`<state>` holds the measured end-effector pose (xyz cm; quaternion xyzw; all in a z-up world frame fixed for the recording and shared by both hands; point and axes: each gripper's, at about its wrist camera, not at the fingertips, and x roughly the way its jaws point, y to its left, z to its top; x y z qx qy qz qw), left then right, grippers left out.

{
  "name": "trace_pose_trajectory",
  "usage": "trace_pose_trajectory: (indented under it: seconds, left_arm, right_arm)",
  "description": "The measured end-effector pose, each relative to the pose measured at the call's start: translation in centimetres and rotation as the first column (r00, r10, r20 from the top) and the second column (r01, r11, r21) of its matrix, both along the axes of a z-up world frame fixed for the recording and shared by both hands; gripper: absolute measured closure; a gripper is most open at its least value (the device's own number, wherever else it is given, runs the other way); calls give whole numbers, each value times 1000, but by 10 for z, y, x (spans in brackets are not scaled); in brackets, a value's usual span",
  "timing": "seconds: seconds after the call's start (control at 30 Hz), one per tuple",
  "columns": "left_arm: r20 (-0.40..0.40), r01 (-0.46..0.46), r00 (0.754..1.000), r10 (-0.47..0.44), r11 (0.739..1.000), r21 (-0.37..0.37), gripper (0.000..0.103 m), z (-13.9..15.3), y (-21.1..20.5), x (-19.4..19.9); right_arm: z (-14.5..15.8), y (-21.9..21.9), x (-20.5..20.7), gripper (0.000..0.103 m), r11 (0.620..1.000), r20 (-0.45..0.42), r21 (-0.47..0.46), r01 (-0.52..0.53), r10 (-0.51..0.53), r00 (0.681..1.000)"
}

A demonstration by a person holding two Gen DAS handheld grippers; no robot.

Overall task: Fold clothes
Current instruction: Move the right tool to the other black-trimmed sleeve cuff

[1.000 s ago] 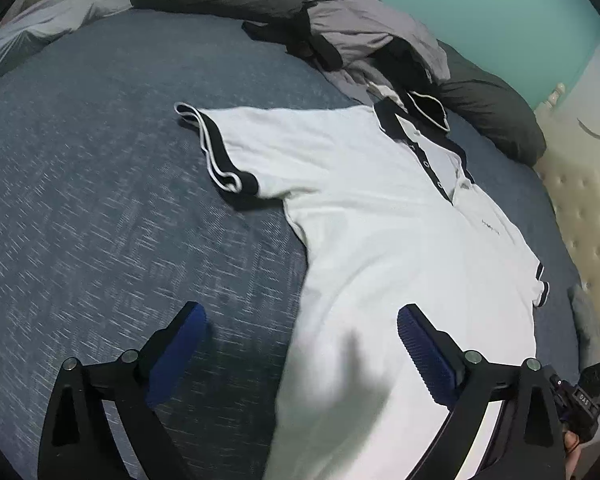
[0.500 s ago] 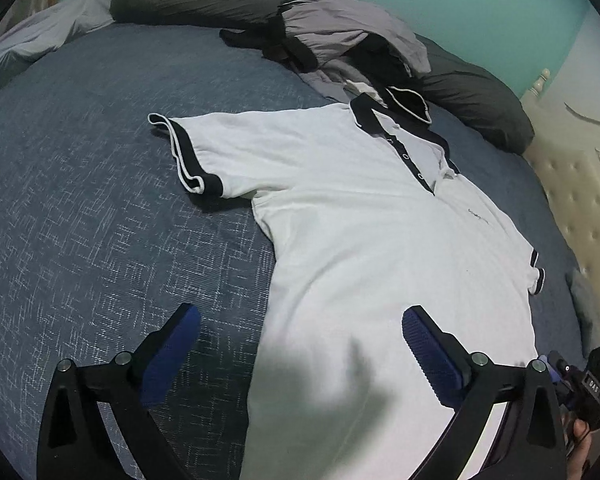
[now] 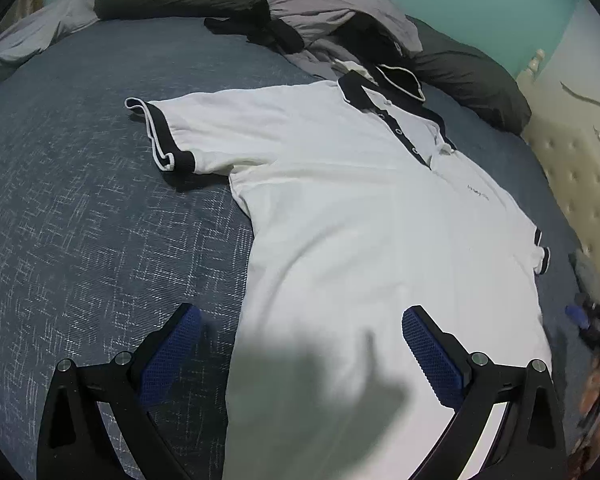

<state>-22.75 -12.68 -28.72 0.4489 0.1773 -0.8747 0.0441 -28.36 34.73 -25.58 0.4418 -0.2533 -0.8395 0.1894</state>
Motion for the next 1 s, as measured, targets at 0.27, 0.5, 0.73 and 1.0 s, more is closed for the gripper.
trace_pose_trajectory:
  seconds: [0.27, 0.5, 0.73, 1.0]
  left_arm:
    - [-11, -4, 1000, 3, 1000, -21, 0, 0, -3, 0]
    - [-8, 14, 1000, -14, 1000, 16, 0, -4, -3, -1]
    - [-12, 16, 1000, -16, 1000, 18, 0, -4, -3, -3]
    - [-2, 20, 1000, -20, 1000, 24, 0, -7, -2, -5]
  right_arm:
    - [16, 15, -59, 60, 988, 14, 154, 14, -16, 1000]
    - [6, 14, -101, 60, 968, 47, 249, 22, -34, 998]
    - [-7, 13, -121, 60, 960, 76, 278, 32, -55, 996]
    - [-19, 9, -134, 60, 943, 78, 332, 36, -66, 995]
